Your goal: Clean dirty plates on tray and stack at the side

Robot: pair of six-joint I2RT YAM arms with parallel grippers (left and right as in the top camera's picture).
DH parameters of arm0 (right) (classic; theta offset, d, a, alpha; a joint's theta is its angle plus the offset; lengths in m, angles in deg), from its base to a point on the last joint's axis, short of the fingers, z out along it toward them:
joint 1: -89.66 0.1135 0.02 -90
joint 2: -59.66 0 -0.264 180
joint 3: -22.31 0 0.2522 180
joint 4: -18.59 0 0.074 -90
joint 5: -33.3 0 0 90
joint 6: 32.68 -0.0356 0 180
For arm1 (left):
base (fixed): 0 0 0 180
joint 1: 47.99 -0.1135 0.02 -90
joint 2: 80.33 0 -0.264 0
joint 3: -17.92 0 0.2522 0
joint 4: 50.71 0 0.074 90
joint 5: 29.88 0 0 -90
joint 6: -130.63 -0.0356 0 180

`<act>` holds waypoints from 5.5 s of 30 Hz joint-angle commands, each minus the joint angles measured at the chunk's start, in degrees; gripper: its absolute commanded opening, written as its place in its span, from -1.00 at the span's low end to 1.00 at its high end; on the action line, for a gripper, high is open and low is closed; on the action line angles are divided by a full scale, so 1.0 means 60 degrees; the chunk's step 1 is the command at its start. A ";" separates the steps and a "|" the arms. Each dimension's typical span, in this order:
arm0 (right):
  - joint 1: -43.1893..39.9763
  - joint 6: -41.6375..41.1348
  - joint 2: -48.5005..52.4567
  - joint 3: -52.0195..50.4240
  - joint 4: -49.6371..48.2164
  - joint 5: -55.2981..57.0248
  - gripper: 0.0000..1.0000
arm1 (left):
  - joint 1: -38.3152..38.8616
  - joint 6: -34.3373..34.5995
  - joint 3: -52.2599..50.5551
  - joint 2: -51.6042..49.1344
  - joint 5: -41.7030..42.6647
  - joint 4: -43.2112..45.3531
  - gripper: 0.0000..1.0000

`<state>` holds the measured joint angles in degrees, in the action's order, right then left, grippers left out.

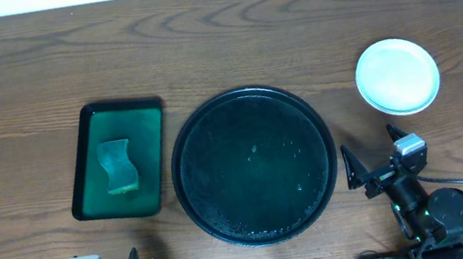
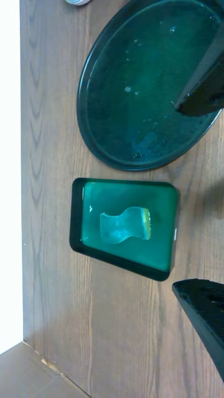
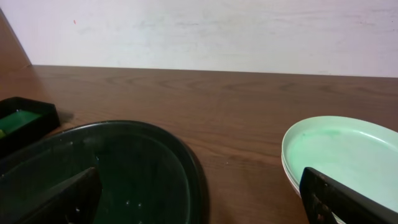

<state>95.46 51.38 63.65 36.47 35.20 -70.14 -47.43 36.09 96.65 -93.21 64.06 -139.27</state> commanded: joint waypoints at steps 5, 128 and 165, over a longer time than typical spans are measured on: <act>-0.0022 -0.0146 -0.0055 -0.0018 0.0058 0.0018 0.98 | 0.0029 0.0011 0.0087 -0.0004 0.0025 0.0000 0.68; -0.0022 -0.0146 -0.0055 -0.0018 0.0058 0.0018 0.99 | 0.0714 0.3118 -1.0790 0.2109 0.0226 1.1854 0.68; -0.0022 -0.0146 -0.0055 -0.0018 0.0058 0.0018 0.98 | 0.0714 0.3122 -1.0790 0.2109 0.0226 1.1854 0.68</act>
<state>95.46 51.38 63.65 36.47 35.27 -70.14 -43.37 55.59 33.42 -80.95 65.72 -67.01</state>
